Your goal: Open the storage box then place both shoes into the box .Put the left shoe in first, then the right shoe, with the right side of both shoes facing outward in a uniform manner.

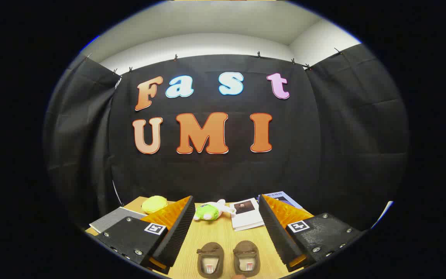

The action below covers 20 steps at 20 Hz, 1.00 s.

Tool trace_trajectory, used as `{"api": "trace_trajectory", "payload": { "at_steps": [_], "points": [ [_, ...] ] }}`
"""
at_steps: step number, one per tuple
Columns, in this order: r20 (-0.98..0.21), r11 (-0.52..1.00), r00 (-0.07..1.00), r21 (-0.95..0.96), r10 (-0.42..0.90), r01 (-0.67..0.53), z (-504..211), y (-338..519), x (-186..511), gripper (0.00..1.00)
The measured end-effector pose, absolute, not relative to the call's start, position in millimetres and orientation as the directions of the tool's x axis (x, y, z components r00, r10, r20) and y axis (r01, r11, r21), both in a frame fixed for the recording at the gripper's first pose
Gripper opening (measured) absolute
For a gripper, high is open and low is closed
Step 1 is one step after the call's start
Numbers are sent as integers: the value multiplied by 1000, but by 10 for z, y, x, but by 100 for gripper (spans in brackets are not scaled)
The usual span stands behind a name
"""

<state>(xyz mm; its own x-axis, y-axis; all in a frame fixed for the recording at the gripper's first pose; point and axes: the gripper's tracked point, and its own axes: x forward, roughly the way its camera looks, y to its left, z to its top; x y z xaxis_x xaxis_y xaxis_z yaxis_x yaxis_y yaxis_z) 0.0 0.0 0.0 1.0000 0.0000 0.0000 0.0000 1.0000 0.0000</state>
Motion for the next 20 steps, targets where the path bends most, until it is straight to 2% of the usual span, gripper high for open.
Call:
{"api": "trace_trajectory", "payload": {
  "at_steps": [20],
  "points": [
    [-33, 999, 998, -3, 47, -47, -226, 102, 192, 98]
  ]
}}
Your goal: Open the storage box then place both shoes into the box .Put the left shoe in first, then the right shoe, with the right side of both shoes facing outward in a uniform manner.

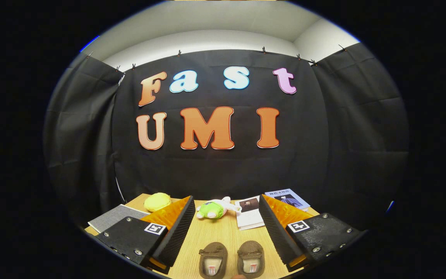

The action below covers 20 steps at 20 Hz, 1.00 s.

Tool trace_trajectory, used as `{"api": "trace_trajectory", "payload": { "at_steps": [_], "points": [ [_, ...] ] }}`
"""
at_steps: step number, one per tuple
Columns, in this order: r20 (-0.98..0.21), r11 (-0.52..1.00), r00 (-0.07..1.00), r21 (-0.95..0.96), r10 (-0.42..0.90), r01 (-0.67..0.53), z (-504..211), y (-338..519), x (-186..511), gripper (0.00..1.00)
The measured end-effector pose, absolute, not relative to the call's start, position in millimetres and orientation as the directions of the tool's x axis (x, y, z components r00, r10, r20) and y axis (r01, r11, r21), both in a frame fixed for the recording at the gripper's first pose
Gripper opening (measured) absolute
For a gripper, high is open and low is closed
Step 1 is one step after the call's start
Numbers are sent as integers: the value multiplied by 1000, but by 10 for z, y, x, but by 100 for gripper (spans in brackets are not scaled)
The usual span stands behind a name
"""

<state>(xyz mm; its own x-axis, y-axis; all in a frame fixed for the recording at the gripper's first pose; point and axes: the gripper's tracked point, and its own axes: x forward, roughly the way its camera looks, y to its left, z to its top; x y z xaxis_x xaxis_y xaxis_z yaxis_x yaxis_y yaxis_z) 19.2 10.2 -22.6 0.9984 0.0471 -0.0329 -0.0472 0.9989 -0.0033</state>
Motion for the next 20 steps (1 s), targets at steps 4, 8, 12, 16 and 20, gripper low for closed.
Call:
{"api": "trace_trajectory", "payload": {
  "at_steps": [4, 8, 12, 16, 20],
  "points": [
    [-64, 997, 995, 26, 77, -76, -427, 188, 166, 98],
    [-74, 991, 990, 66, 122, -117, -449, 244, 128, 98],
    [-99, 963, 970, 177, 221, -202, -549, 477, 174, 98],
    [-181, 899, 914, 325, 363, -293, -962, 833, 288, 98],
    [-254, 815, 834, 473, 490, -335, -1434, 1200, 378, 98]
  ]
}}
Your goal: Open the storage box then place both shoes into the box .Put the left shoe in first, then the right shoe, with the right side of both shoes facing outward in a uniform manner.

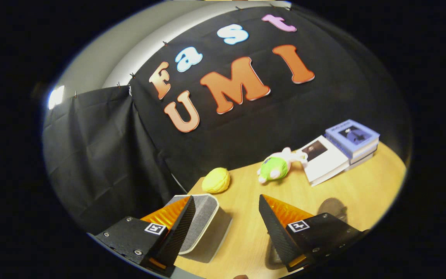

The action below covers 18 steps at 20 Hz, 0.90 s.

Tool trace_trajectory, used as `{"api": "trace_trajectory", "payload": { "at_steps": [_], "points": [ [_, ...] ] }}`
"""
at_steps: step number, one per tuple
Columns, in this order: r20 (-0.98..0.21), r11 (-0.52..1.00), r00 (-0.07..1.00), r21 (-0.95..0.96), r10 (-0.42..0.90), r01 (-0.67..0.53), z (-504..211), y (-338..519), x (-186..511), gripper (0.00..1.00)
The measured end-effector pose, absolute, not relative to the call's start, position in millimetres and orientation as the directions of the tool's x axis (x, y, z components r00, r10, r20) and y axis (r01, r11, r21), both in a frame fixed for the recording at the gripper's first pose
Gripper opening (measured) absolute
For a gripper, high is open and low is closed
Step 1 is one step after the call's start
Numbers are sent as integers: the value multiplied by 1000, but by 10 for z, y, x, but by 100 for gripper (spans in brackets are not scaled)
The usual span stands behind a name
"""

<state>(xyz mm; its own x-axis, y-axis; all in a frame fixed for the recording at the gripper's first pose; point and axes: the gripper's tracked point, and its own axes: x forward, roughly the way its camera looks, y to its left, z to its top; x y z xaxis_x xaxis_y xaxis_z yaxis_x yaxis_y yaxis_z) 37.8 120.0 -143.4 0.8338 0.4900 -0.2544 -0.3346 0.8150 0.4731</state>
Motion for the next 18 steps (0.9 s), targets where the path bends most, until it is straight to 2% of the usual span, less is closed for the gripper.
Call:
{"api": "trace_trajectory", "payload": {
  "at_steps": [7, 18],
  "points": [
    [-302, 641, 679, 698, 669, -321, -2133, 1810, 415, 98],
    [-290, 508, 537, 801, 792, -317, -2564, 2525, 354, 98]
  ]
}}
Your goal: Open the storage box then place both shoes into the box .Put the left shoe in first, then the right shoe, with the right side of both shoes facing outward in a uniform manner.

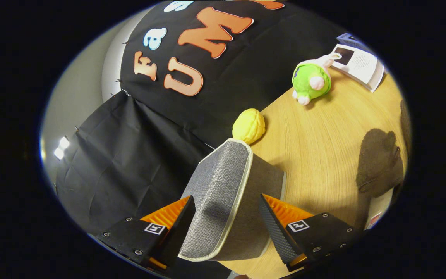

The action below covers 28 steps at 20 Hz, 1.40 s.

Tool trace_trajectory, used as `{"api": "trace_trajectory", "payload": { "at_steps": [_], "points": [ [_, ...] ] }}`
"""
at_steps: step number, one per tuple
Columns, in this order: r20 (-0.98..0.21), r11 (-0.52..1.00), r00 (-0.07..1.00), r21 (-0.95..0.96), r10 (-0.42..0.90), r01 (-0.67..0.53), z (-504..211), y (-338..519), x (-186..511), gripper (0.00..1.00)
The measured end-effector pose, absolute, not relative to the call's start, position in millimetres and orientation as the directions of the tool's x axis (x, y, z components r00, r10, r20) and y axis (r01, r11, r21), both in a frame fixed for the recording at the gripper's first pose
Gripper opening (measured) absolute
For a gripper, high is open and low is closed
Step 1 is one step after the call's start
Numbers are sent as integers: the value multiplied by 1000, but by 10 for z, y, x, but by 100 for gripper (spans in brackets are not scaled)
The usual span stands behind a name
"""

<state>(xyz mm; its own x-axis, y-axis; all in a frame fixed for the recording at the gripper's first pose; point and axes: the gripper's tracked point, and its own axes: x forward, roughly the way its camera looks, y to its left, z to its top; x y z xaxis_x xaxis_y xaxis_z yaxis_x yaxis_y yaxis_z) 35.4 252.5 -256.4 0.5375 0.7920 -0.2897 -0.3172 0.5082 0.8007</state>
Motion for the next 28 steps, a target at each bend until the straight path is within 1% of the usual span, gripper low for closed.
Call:
{"api": "trace_trajectory", "payload": {
  "at_steps": [3, 6, 8, 9, 11, 13, 15, 17, 18, 19, 20, 22, 26, 28],
  "points": [
    [-254, 447, 506, 841, 824, -306, -2528, 2663, 331, 98],
    [-269, 444, 485, 848, 832, -291, -2611, 2754, 347, 97],
    [-240, 391, 452, 877, 859, -278, -2578, 2836, 276, 97],
    [-219, 367, 446, 888, 868, -278, -2517, 2864, 250, 97],
    [-215, 376, 465, 882, 858, -286, -2485, 2843, 285, 94],
    [-201, 358, 468, 892, 860, -276, -2453, 2798, 287, 86],
    [-167, 328, 484, 905, 859, -271, -2344, 2746, 301, 74],
    [-136, 294, 507, 924, 851, -244, -2243, 2734, 363, 46],
    [-161, 314, 525, 924, 836, -217, -2256, 2713, 427, 23],
    [-182, 332, 542, 923, 820, -193, -2274, 2711, 470, 11],
    [-190, 335, 547, 926, 815, -177, -2282, 2739, 490, 4],
    [-175, 316, 552, 933, 815, -171, -2168, 2763, 468, 2],
    [-138, 300, 575, 934, 806, -196, -1802, 2812, 466, 1],
    [-138, 325, 598, 920, 790, -218, -1592, 2895, 500, 1]
  ]
}}
